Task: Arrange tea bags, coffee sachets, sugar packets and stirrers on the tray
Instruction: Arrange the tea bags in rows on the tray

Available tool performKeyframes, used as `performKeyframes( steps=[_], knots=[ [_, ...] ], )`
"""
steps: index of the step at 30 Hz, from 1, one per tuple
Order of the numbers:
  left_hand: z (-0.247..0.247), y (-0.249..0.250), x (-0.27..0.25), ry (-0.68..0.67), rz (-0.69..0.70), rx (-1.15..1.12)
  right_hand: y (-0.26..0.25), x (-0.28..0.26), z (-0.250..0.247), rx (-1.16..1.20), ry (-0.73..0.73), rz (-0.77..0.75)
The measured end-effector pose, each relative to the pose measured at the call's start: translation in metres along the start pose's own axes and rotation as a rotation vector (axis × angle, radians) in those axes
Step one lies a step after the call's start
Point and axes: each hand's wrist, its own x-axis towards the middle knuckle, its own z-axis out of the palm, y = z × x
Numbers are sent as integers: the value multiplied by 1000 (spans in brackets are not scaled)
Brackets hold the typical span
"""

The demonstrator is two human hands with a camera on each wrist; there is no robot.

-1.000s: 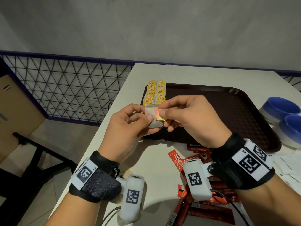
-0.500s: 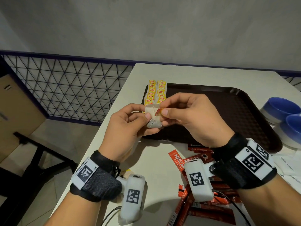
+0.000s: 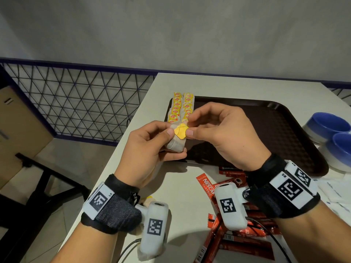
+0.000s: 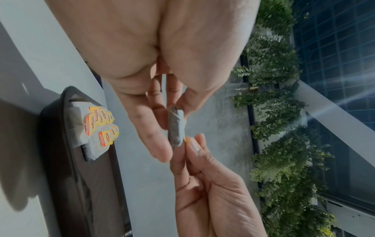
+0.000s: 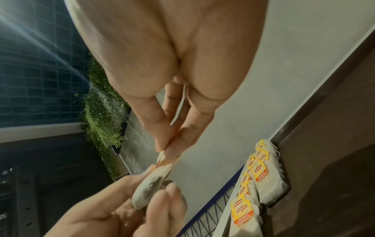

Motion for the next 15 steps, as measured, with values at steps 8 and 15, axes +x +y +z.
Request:
performKeyframes(
  steps=[8,15],
  knots=[
    [1,-2,1,3,-30,11,-1,0,-3,1,-13,-89],
    [3,-3,0,-5,-18,54,0,0,-1,-13,-105,-132]
  ],
)
